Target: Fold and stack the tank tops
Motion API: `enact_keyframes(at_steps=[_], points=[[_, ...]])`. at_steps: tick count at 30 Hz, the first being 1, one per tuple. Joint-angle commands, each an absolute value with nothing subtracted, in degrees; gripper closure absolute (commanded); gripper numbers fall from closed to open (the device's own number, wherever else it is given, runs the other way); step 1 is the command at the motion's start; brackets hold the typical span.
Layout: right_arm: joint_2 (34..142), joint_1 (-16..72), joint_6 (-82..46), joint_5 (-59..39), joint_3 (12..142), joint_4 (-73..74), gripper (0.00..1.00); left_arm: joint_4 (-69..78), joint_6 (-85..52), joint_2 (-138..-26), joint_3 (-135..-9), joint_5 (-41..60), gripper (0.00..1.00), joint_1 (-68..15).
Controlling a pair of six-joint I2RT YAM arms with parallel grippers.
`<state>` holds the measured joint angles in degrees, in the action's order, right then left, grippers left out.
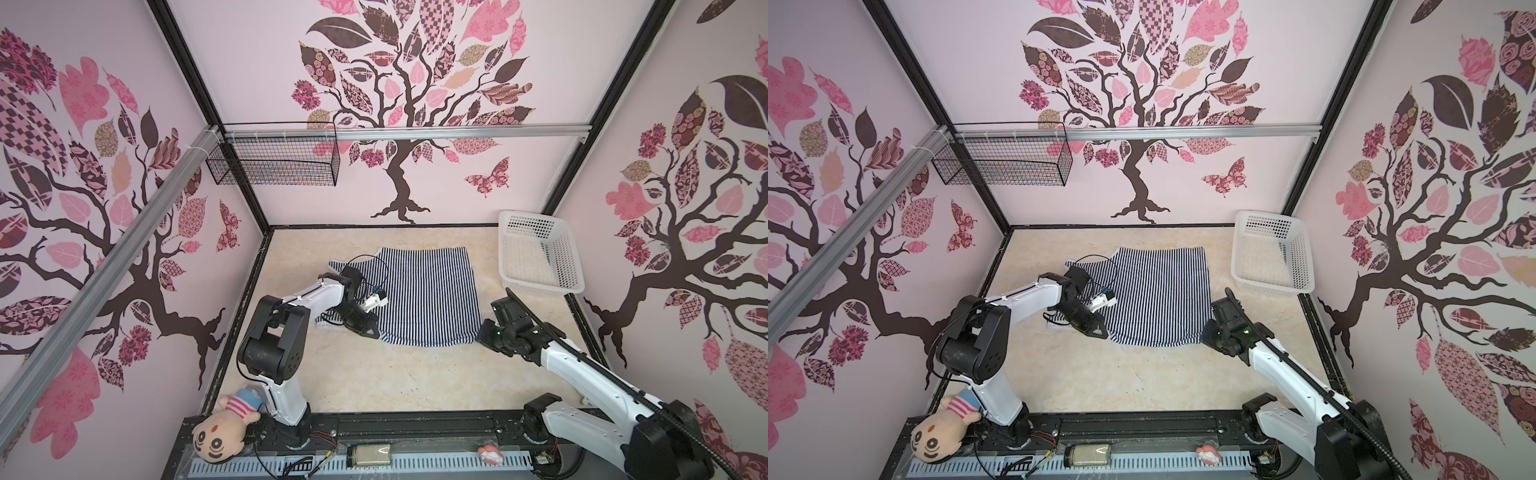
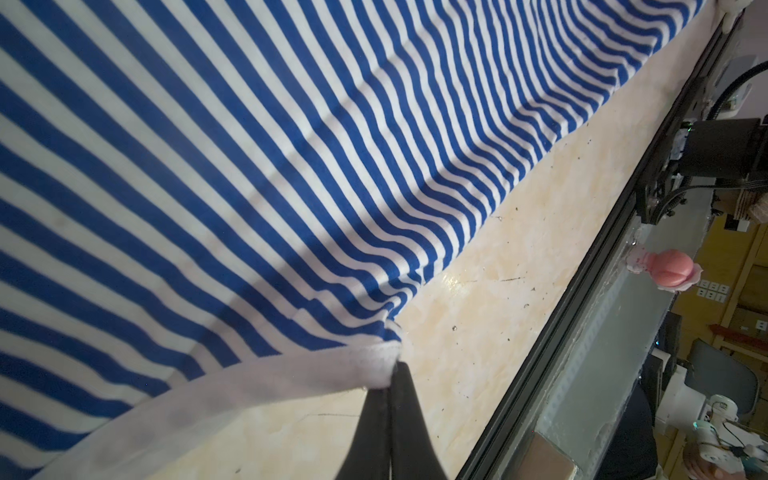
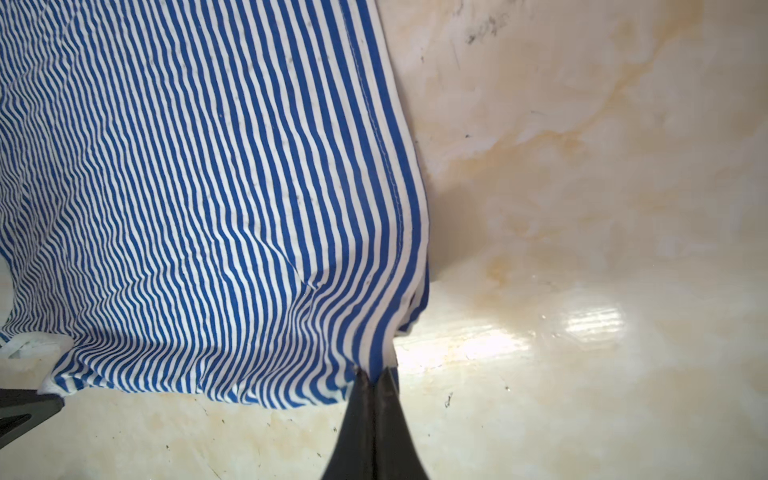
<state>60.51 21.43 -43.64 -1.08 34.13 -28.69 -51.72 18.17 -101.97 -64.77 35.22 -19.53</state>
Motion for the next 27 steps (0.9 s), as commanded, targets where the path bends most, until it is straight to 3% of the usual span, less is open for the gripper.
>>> enact_keyframes(at_steps=[1,8,27], points=[[62.6,20.6,-41.9,0.2,36.8,-29.6,0.97,-51.6,18.1,-102.4,-66.7,35.9,0.97,-18.7],[66.3,16.3,-39.8,-0.9,38.6,-26.5,0.97,-51.8,17.8,-104.9,-69.6,35.8,0.95,-18.1],[80.2,15.2,-35.1,1.8,49.1,-24.2,0.96,-52.5,16.2,-111.0,-78.9,36.5,0.95,-15.1]])
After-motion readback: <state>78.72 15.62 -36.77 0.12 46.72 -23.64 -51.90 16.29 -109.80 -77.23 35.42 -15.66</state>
